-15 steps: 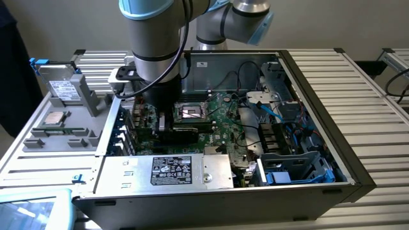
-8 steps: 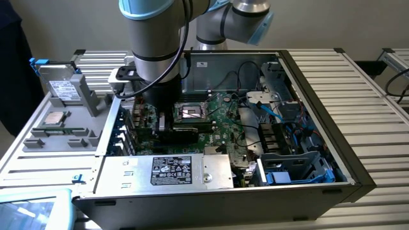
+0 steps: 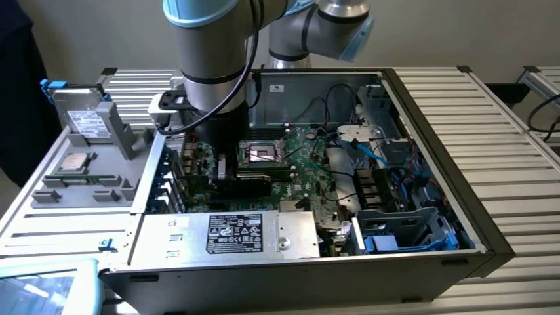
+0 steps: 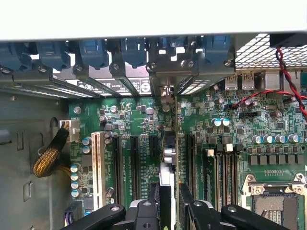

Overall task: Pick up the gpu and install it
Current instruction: 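Insert the gpu into the slot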

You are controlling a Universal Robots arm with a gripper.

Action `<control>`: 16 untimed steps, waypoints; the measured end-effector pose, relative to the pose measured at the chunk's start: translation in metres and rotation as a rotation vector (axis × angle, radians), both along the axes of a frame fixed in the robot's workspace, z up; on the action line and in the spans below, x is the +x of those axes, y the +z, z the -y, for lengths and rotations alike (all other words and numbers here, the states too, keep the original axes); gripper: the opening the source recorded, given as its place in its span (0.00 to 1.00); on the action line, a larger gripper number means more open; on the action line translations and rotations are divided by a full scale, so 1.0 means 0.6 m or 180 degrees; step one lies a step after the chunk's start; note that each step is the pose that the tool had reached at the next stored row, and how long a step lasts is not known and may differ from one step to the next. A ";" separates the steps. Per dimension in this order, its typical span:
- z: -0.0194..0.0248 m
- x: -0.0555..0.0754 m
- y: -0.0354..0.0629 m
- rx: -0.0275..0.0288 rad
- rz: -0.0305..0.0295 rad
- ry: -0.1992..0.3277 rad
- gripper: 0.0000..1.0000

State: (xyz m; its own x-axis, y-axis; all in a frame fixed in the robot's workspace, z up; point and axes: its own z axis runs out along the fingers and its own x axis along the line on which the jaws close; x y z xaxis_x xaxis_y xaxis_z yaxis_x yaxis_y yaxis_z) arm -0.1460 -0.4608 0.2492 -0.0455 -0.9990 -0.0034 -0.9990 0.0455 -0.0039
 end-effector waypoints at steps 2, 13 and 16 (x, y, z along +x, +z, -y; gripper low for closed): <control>0.0000 0.000 0.000 0.0000 0.0000 0.0000 0.28; 0.0000 0.000 0.000 0.0000 0.0000 0.0000 0.28; -0.0001 0.000 0.000 0.0001 0.0001 -0.0001 0.29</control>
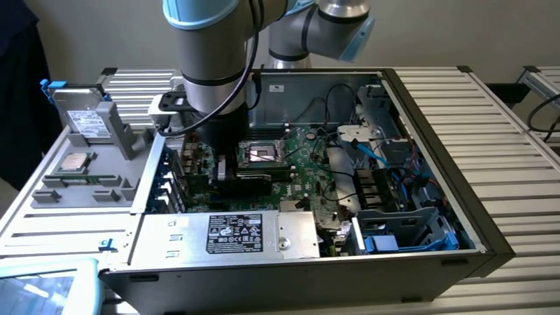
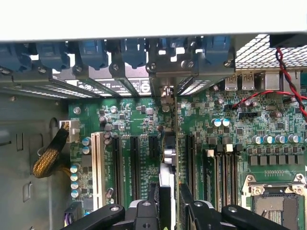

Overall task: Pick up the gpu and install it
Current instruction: 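Insert the gpu into the slot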

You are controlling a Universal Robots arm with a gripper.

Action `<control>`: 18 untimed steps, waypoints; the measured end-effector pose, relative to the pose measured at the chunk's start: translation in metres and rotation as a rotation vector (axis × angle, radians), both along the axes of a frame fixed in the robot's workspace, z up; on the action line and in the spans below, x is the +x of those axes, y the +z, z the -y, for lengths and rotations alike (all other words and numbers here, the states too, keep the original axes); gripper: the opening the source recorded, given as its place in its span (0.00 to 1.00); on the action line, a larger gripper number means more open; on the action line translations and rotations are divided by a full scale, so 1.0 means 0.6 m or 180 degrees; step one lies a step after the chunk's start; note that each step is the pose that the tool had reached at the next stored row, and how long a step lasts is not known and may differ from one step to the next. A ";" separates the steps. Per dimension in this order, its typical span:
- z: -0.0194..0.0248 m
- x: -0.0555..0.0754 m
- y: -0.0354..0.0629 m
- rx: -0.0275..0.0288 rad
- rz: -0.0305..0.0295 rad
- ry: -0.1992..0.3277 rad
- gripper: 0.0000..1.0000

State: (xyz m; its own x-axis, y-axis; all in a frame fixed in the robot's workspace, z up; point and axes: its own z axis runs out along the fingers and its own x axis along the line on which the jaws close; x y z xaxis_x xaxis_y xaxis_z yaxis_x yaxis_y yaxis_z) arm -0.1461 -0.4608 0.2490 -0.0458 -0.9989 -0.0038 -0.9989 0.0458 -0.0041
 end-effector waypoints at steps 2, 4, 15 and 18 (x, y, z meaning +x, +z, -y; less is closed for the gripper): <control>0.0000 0.000 0.000 -0.0001 -0.0001 0.0001 0.36; 0.0000 0.000 0.000 -0.0001 -0.0001 0.0001 0.36; 0.0000 0.000 0.027 -0.0001 -0.0001 0.0001 0.36; 0.0001 0.000 0.033 -0.0002 -0.0002 0.0001 0.36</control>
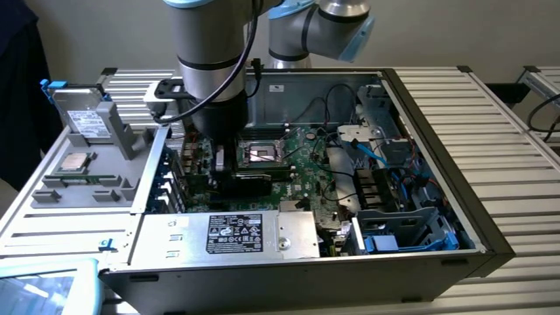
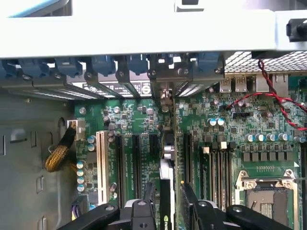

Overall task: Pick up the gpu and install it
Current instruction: 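Insert the gpu into the slot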

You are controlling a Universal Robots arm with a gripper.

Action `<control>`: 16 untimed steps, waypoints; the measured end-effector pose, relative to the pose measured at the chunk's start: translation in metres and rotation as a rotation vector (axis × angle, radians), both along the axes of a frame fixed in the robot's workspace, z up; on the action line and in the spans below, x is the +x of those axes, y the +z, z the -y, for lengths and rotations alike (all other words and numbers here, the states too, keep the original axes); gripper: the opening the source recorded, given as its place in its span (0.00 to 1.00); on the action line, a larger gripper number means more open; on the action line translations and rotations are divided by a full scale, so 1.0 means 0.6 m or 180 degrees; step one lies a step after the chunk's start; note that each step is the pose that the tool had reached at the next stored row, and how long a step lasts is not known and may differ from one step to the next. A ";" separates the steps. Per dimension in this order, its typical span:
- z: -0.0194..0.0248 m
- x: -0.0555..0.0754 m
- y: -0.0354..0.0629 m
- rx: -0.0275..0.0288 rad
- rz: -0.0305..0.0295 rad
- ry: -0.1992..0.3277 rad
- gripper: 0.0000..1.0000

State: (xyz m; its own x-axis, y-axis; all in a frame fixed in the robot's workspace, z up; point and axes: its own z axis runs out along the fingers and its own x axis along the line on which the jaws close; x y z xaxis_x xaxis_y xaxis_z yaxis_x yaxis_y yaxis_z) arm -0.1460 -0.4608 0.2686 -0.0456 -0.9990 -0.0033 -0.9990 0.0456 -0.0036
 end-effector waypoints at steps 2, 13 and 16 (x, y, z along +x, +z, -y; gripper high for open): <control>0.0000 0.000 0.004 0.0000 0.0000 0.0000 0.36; 0.0000 0.000 0.028 0.0001 0.0000 0.0000 0.36; 0.0000 0.000 0.034 0.0000 -0.0001 0.0000 0.33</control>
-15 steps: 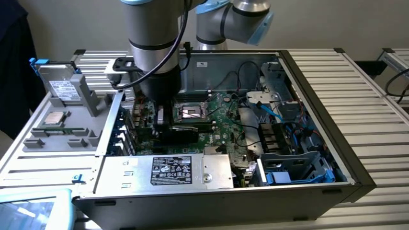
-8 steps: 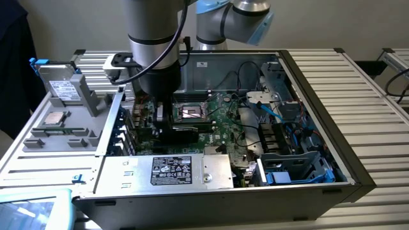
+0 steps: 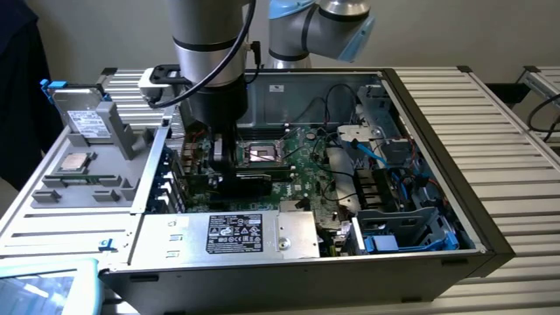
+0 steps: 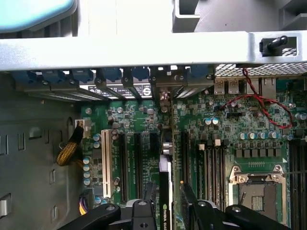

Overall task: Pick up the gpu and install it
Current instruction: 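Insert the gpu into the slot, then press down on the gpu until it lock into place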

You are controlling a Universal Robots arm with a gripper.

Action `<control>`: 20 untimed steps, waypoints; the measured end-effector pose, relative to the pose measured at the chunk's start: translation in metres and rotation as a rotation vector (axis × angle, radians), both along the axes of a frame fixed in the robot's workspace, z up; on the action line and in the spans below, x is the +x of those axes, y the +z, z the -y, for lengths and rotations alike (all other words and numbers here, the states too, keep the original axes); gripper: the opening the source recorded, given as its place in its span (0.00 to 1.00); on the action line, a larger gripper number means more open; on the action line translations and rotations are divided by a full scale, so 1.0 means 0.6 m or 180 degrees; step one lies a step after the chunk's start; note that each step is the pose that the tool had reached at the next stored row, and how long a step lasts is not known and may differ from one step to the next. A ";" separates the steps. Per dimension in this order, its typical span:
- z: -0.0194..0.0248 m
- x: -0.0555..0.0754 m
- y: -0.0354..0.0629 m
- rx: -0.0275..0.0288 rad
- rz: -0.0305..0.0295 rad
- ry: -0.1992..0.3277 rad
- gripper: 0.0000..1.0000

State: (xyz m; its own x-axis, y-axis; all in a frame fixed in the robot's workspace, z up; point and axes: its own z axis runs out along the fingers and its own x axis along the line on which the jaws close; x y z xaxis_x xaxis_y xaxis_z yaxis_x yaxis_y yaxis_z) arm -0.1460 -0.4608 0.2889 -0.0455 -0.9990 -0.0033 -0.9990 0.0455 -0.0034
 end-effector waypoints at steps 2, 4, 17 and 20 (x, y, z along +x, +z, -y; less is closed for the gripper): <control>0.0000 0.000 0.003 0.0000 0.0000 0.0000 0.27; 0.0000 0.000 0.006 0.0000 0.0000 0.0000 0.15; 0.0000 0.000 0.010 0.0000 0.0000 0.0000 0.12; 0.0000 0.000 0.010 0.0000 0.0000 0.0000 0.12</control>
